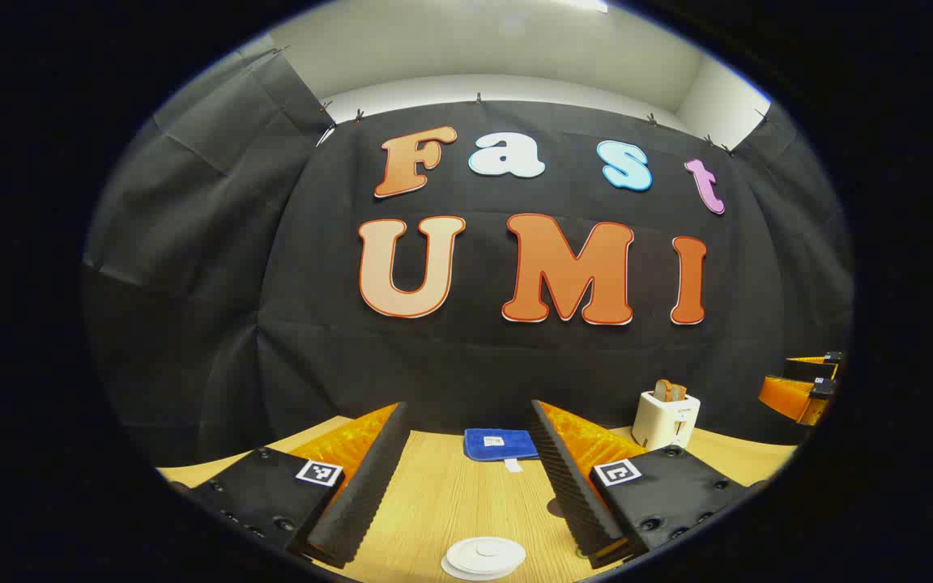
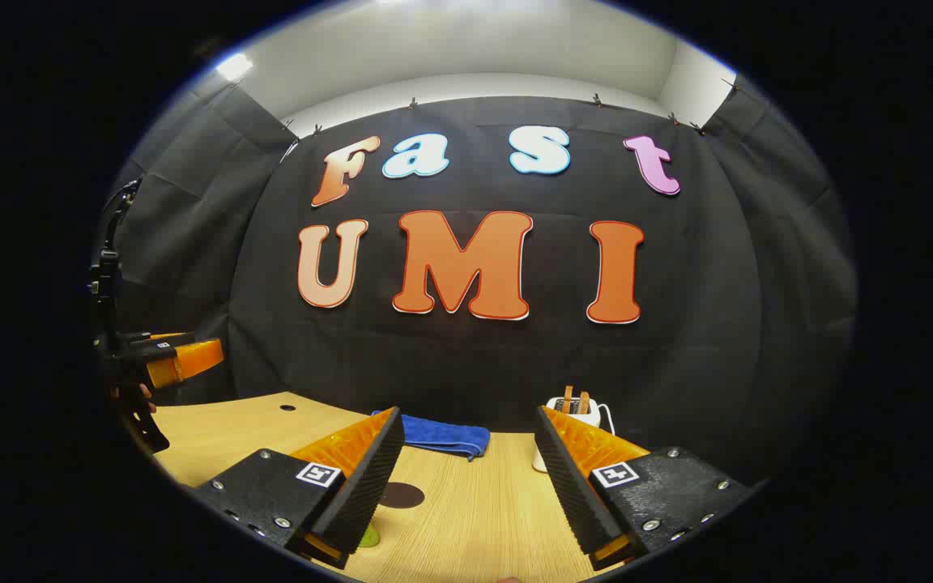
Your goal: Open the teacup lid with one hand, grasp the water bottle and pour water into the teacup with the other hand; after pouring, place the water bottle on the coaster and then close the teacup lid.
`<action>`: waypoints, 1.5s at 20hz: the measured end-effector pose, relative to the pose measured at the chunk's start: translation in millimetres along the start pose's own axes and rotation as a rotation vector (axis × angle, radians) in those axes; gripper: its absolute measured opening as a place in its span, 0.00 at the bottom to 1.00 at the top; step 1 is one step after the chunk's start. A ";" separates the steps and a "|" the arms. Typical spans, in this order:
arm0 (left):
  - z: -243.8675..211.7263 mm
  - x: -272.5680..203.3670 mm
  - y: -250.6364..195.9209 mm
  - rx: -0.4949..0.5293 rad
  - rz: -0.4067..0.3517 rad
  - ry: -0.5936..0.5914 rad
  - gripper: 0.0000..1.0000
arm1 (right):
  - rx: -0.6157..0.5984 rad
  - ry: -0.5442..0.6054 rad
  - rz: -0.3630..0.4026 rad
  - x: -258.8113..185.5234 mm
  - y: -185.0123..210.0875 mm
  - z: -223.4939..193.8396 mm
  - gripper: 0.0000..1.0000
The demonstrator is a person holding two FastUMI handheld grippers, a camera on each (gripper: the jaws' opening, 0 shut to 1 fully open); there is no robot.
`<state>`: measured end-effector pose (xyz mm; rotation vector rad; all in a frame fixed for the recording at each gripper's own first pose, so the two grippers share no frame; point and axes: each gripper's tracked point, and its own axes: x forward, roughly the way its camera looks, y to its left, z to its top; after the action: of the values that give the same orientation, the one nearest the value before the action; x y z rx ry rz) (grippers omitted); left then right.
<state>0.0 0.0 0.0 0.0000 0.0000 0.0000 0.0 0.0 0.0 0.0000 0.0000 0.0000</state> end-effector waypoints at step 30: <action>-36.5 0.5 -15.2 0.018 -0.058 0.081 0.96 | 0.002 0.035 0.111 -2.4 34.2 -26.2 0.97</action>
<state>0.5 -15.2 -36.5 0.0177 0.0813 -0.0578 -2.4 34.2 -26.2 0.0024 0.0349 0.1107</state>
